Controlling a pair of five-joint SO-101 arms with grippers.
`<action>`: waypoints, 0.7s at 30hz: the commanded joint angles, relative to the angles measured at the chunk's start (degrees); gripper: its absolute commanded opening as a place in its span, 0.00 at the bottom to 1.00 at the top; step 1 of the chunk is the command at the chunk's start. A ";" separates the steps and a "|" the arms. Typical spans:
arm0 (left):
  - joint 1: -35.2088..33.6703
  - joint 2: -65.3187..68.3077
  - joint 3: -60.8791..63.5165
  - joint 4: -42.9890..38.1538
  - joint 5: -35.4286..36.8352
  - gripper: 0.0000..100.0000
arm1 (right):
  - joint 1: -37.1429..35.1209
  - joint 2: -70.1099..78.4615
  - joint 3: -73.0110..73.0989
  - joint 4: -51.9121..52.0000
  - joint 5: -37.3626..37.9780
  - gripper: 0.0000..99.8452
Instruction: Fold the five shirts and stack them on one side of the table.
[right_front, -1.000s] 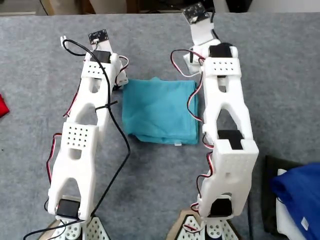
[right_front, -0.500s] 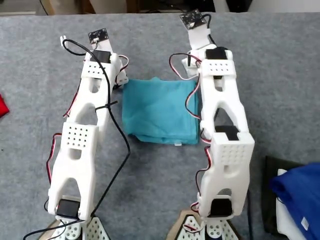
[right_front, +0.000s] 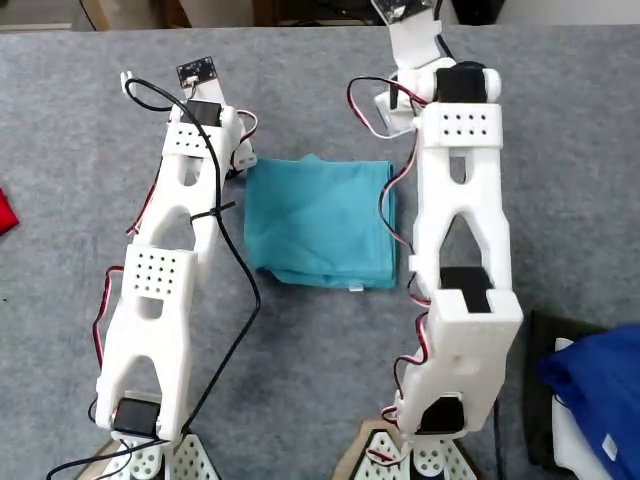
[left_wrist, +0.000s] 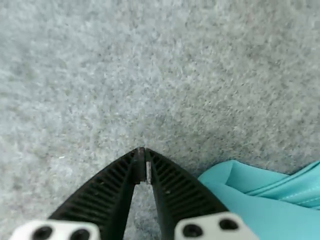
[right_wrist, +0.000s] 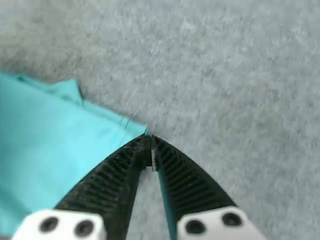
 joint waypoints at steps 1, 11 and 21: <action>-0.62 -0.48 -1.05 0.53 0.26 0.02 | 0.75 -5.49 -2.95 4.13 0.18 0.01; -0.09 -0.84 -1.41 2.81 -2.55 0.02 | 1.27 -6.37 -2.77 12.66 0.44 0.01; -0.26 -0.48 -11.16 11.08 -2.46 0.02 | 3.91 -16.31 16.13 4.66 0.53 0.01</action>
